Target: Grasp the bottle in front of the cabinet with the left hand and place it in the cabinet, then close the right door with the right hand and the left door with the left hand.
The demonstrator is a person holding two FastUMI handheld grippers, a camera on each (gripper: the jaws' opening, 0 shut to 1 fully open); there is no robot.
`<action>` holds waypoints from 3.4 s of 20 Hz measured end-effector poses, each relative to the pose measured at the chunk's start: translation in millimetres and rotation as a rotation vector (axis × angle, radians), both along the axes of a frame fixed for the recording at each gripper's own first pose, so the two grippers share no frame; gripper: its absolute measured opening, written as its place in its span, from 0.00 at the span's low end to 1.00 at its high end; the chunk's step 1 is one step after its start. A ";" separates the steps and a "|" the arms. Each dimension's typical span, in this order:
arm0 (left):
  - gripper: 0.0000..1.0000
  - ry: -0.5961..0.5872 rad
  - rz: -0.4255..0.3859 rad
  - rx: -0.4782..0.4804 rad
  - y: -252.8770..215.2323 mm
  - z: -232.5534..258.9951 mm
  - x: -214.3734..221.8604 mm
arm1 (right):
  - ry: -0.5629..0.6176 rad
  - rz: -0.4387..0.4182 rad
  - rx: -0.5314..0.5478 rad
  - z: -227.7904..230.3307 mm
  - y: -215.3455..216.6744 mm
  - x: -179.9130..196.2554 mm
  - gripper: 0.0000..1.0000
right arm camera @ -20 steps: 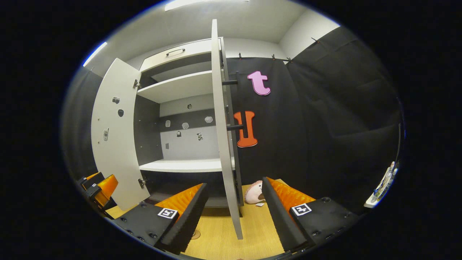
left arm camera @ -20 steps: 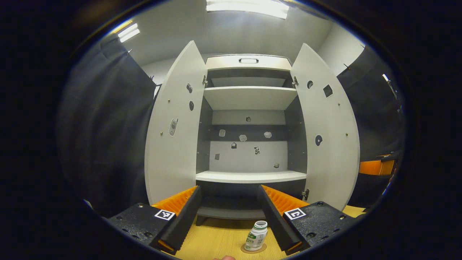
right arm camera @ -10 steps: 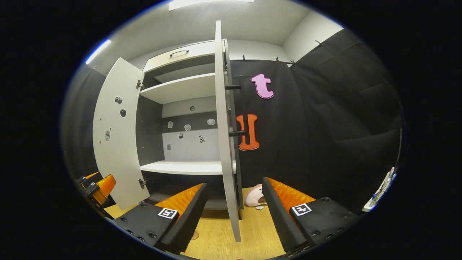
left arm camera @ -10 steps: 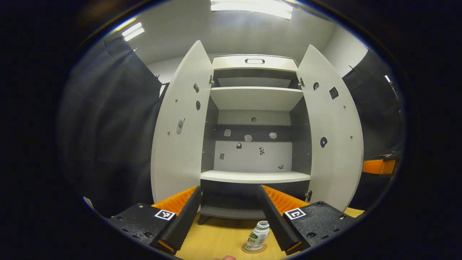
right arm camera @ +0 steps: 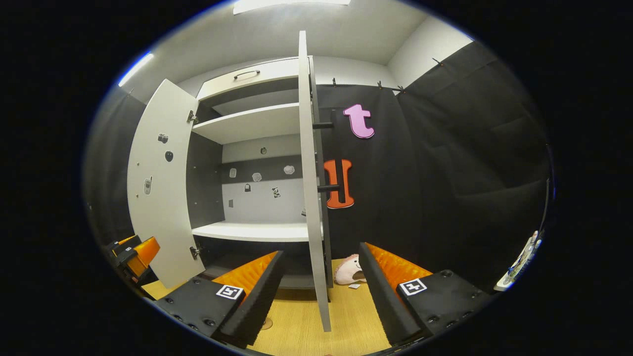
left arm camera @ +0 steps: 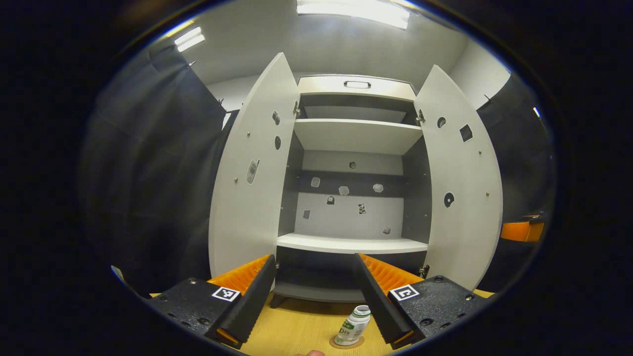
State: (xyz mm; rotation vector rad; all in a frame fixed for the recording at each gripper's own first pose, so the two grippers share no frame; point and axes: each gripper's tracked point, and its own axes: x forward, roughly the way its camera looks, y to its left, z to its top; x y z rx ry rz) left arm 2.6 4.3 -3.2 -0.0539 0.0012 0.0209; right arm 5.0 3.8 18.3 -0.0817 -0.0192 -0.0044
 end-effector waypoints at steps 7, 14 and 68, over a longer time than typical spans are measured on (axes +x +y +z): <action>0.95 0.134 -0.232 -0.093 -89.1 -60.7 51.0 | 0.003 -0.019 -0.012 0.6 -0.6 -11.7 0.98; 0.95 0.361 -0.267 -0.039 -116.4 -194.5 57.6 | 0.015 -0.035 -0.032 -1.0 -6.7 -16.9 0.98; 0.69 0.523 -0.157 -0.070 -83.7 -49.4 356.8 | 0.062 -0.150 -0.002 -16.7 -58.8 -41.1 0.99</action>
